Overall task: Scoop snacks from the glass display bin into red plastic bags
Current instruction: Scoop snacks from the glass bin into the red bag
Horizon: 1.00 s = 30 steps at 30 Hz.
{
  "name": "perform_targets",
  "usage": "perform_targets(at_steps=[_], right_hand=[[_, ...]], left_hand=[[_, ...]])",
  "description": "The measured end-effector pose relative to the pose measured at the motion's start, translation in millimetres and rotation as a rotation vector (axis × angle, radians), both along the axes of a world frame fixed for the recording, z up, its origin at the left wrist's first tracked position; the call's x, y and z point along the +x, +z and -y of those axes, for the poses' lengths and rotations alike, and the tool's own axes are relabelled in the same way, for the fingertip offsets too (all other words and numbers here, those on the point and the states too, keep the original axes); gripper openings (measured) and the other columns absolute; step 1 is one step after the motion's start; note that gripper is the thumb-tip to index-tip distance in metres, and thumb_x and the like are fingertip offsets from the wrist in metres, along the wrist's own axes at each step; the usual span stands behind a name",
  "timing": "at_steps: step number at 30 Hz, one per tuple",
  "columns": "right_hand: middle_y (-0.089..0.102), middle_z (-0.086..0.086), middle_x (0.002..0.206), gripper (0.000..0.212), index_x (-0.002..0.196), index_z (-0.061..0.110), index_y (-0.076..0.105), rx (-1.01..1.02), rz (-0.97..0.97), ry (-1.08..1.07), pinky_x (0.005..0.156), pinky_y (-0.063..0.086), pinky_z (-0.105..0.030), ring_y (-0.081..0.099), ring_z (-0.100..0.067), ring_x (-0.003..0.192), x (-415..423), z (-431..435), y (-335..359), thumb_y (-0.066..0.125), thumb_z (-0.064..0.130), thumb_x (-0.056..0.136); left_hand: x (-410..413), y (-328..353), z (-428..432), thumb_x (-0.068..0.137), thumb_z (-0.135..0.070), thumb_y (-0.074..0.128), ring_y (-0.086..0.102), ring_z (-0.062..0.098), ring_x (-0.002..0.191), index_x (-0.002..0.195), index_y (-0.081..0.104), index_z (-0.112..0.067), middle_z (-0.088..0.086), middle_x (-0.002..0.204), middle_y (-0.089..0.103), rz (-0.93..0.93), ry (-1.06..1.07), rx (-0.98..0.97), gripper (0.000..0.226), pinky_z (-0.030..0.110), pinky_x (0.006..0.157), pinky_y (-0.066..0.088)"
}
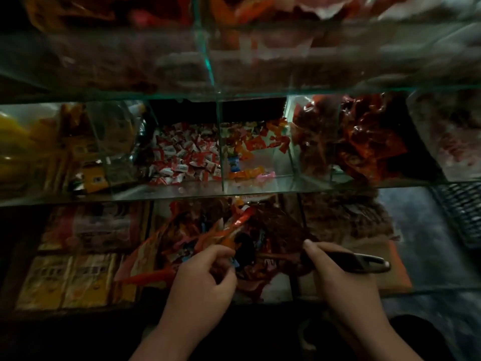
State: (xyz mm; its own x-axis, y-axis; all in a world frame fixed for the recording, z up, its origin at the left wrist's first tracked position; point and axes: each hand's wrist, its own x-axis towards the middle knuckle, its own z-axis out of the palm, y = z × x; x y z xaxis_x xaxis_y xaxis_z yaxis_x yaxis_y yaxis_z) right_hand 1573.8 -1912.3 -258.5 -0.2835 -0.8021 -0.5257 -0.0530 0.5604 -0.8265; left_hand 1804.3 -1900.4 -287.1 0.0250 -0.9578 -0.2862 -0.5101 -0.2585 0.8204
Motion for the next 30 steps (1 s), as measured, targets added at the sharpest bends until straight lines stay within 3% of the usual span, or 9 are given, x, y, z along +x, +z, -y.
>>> perform_targets(at_steps=[3,6,9,11,14,18,23,28,30], right_hand=[[0.072,0.010,0.061,0.020,0.074,0.029,0.077,0.016,-0.009,-0.018,0.052,0.047,-0.023,0.066,0.001,0.053,-0.5,-3.2,24.7,0.075,0.045,0.086],[0.073,-0.008,0.061,0.023,0.085,0.025,0.077,0.016,0.022,0.002,0.059,0.049,-0.034,0.070,-0.017,0.053,-7.9,-2.2,33.7,0.072,0.047,0.088],[0.076,-0.015,0.070,0.029,0.085,0.020,0.077,0.021,0.056,0.009,0.064,0.053,-0.038,0.072,-0.024,0.057,-21.2,-3.7,19.3,0.069,0.048,0.089],[0.077,-0.015,0.070,0.023,0.079,0.027,0.078,-0.023,0.054,-0.025,0.069,0.059,-0.040,0.076,-0.026,0.062,-29.6,-4.4,5.8,0.068,0.044,0.090],[0.074,-0.021,0.066,0.032,0.067,0.016,0.076,-0.072,0.143,-0.093,0.060,0.064,-0.043,0.075,-0.036,0.060,-36.9,-10.1,-11.5,0.064,0.033,0.092],[0.069,-0.016,0.055,0.032,0.071,0.008,0.062,-0.121,0.254,-0.221,0.041,0.057,-0.029,0.072,-0.034,0.049,-39.8,-30.4,-21.4,0.055,0.016,0.101],[0.069,-0.014,0.055,0.034,0.067,0.010,0.065,-0.187,0.302,-0.259,0.044,0.058,-0.026,0.073,-0.033,0.052,-34.3,-44.5,-13.7,0.055,0.012,0.100],[0.069,-0.015,0.055,0.036,0.065,0.014,0.064,-0.262,0.307,-0.283,0.044,0.058,-0.027,0.073,-0.034,0.053,-30.0,-50.3,-6.3,0.056,0.012,0.100],[0.069,-0.014,0.055,0.046,0.056,0.021,0.068,-0.272,0.287,-0.302,0.045,0.058,-0.028,0.074,-0.035,0.054,-27.6,-56.4,-5.1,0.056,0.013,0.100]], left_hand=[[-4.0,19.9,-1.7,0.091,-0.017,0.072,0.063,0.007,0.061,0.101,0.064,-0.045,-0.026,0.093,0.063,0.061,-0.054,0.019,0.030,0.019,0.051,0.046],[-7.8,28.8,-1.5,0.089,-0.021,0.074,0.064,0.000,0.073,0.097,0.065,-0.044,-0.027,0.091,0.063,0.131,0.010,-0.007,0.026,0.018,0.060,0.051],[-11.9,27.9,-2.0,0.085,-0.018,0.078,0.060,-0.007,0.085,0.085,0.061,-0.044,-0.029,0.095,0.058,0.277,0.063,-0.223,0.030,0.007,0.068,0.045],[-18.1,27.9,0.0,0.086,-0.015,0.076,0.058,-0.005,0.085,0.086,0.060,-0.040,-0.023,0.091,0.055,0.288,0.069,-0.446,0.029,0.004,0.070,0.041],[-25.3,19.5,3.5,0.087,-0.015,0.070,0.058,-0.002,0.086,0.089,0.061,-0.031,-0.022,0.093,0.052,0.218,0.057,-0.635,0.019,0.006,0.074,0.041],[-28.6,7.6,-1.6,0.089,-0.013,0.075,0.060,-0.002,0.096,0.092,0.064,-0.036,-0.024,0.100,0.056,0.184,0.031,-0.432,0.025,0.012,0.079,0.048],[-27.3,4.2,-3.1,0.089,-0.018,0.075,0.057,-0.008,0.102,0.104,0.067,-0.035,-0.028,0.102,0.057,0.278,-0.030,-0.379,0.024,0.005,0.084,0.045],[-24.2,0.1,5.3,0.092,-0.028,0.072,0.053,-0.007,0.114,0.122,0.064,-0.034,-0.029,0.115,0.055,0.309,-0.092,-0.374,0.032,0.014,0.095,0.049],[-22.5,-2.4,6.4,0.092,-0.030,0.072,0.049,-0.006,0.119,0.131,0.058,-0.034,-0.028,0.122,0.051,0.334,-0.124,-0.372,0.042,0.011,0.098,0.042]])
